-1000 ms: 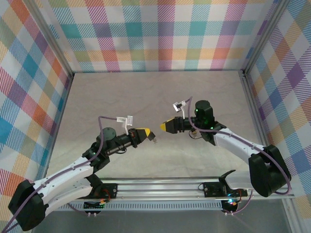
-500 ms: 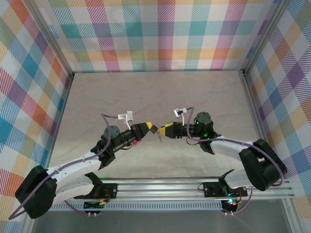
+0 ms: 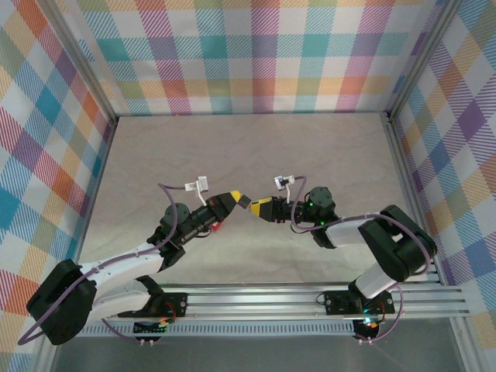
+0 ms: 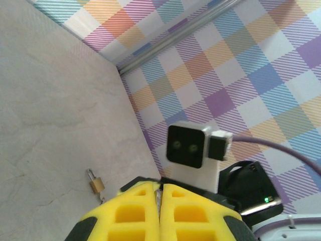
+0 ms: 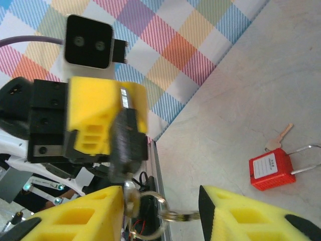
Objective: Lock with the key
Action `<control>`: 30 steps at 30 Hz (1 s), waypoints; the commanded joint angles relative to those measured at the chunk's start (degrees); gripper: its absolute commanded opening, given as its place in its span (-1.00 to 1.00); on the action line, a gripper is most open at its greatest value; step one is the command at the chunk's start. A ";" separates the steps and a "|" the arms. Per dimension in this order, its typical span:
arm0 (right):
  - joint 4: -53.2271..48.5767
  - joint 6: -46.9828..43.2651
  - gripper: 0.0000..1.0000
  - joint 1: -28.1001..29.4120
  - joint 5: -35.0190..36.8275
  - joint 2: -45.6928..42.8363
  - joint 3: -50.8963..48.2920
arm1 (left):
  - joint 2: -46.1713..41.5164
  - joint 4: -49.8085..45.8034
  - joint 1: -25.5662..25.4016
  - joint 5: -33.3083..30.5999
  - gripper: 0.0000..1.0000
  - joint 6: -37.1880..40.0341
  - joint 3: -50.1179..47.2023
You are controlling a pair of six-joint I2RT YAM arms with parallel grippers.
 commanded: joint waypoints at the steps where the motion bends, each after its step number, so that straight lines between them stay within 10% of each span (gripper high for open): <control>1: 8.39 2.79 -0.13 0.11 0.54 1.43 0.02 | 0.29 6.37 0.59 -1.23 -1.00 -1.03 -0.57; 30: 8.39 3.55 -0.48 1.49 -1.51 0.51 1.99 | 2.77 8.53 1.03 -2.67 -1.00 -1.97 -0.91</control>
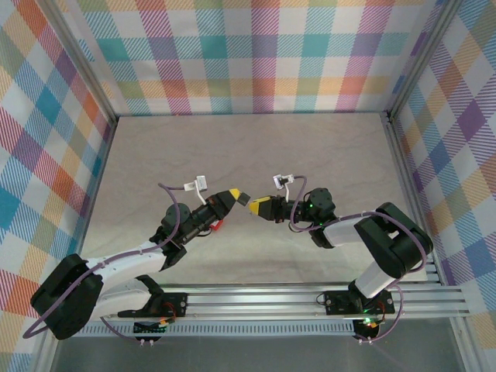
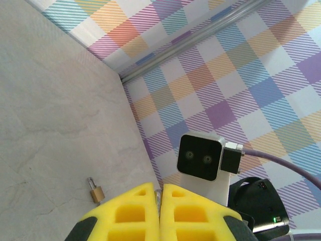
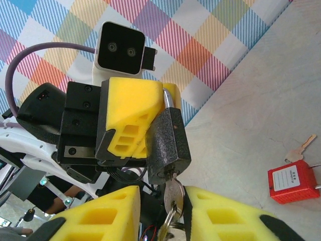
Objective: Lock with the key
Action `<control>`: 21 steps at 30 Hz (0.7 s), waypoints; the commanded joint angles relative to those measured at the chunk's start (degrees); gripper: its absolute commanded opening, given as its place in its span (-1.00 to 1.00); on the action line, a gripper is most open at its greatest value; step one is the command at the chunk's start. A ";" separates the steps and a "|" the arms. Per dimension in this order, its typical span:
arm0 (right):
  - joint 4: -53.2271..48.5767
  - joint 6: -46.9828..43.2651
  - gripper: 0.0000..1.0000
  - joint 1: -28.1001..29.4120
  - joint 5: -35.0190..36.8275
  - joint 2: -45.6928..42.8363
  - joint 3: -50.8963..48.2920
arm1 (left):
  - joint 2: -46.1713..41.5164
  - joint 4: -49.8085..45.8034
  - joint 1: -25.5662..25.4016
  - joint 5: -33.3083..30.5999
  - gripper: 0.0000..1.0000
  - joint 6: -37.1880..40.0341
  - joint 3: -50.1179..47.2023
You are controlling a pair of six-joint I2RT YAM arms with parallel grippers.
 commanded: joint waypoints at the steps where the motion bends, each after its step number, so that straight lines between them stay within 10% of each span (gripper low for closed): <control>1: 3.01 0.41 -0.51 0.45 -1.07 -0.54 1.40 | 0.29 4.66 0.61 -0.70 -1.00 -0.07 -0.26; 21: 3.01 0.14 -0.59 0.59 0.73 -1.58 2.78 | 2.48 9.72 0.61 -0.11 -1.00 -2.20 -2.18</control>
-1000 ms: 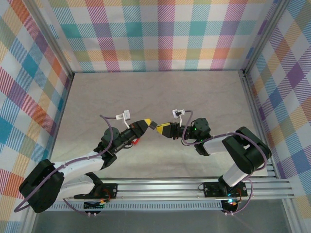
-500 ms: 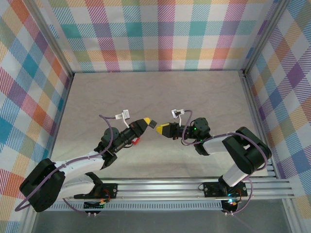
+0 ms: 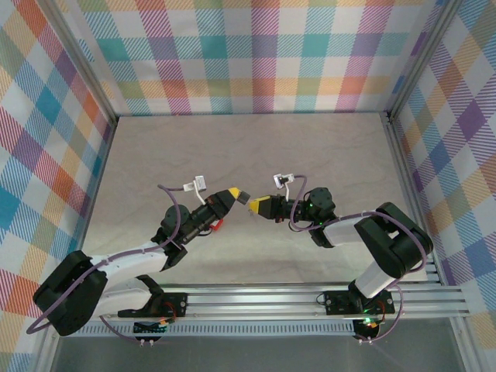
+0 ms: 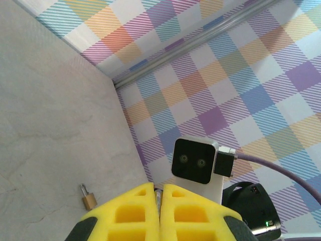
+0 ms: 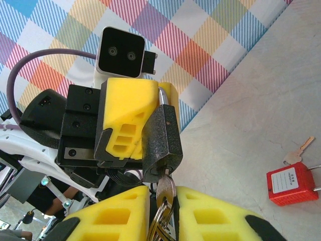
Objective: Lock with the key
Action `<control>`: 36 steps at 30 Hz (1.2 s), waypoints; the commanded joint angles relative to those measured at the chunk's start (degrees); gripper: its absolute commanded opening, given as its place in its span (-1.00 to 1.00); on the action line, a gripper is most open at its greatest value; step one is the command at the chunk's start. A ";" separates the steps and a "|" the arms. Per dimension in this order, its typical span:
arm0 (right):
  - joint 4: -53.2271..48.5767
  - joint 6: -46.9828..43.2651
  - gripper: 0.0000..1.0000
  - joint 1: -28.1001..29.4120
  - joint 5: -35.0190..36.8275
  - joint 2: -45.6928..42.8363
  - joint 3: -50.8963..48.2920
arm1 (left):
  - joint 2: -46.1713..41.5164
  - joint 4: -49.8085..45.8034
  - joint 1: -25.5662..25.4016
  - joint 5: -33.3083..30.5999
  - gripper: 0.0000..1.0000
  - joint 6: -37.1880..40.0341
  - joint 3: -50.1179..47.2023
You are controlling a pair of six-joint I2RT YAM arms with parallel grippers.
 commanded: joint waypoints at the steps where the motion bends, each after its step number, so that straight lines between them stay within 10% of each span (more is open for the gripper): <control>1: 3.15 0.04 -0.59 0.53 0.31 -1.57 2.39 | 0.71 4.63 0.51 0.11 -1.00 -0.70 -1.16; 36: 3.06 1.70 -1.00 0.44 0.71 -2.19 1.09 | -1.25 6.97 1.43 -2.82 -1.00 -1.07 -2.58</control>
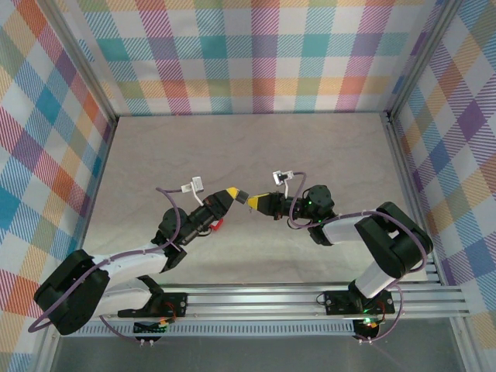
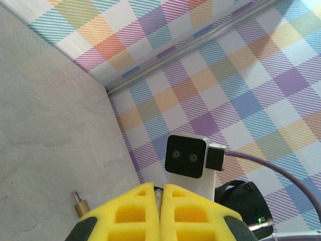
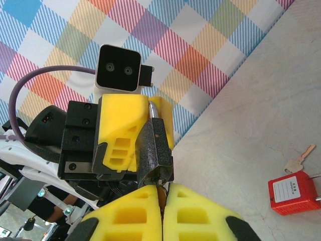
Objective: Lock with the key
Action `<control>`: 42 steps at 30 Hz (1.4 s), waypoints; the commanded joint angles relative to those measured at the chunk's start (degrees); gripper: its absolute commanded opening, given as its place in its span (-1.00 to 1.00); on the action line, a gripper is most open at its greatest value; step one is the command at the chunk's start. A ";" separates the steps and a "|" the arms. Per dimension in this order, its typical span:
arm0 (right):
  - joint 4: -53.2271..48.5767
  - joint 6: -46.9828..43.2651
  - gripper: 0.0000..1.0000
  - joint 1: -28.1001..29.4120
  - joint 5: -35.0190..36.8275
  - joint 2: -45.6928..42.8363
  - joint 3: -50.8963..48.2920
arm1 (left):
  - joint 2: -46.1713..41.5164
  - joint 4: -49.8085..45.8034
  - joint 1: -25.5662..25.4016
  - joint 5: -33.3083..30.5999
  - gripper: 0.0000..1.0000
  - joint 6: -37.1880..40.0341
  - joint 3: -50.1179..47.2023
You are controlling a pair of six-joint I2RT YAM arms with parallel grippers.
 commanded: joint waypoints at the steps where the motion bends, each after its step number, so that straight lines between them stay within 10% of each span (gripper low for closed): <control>1: 4.24 0.35 -1.00 0.42 -0.19 -2.33 -0.74 | -1.67 2.45 1.32 -2.35 -1.00 -0.58 -0.98; 21: 2.34 -0.13 -1.00 -3.36 0.98 -8.25 -7.98 | -4.61 -1.79 4.08 -0.59 -1.00 -0.18 -0.64; 32: -46.51 -18.25 -1.00 -5.03 15.30 -35.96 -4.05 | 1.26 -12.23 4.15 5.54 -1.00 5.41 4.46; 42: -63.48 -23.36 -1.00 -5.03 23.66 -49.23 -1.59 | 15.74 -14.15 4.21 11.33 -1.00 7.81 11.85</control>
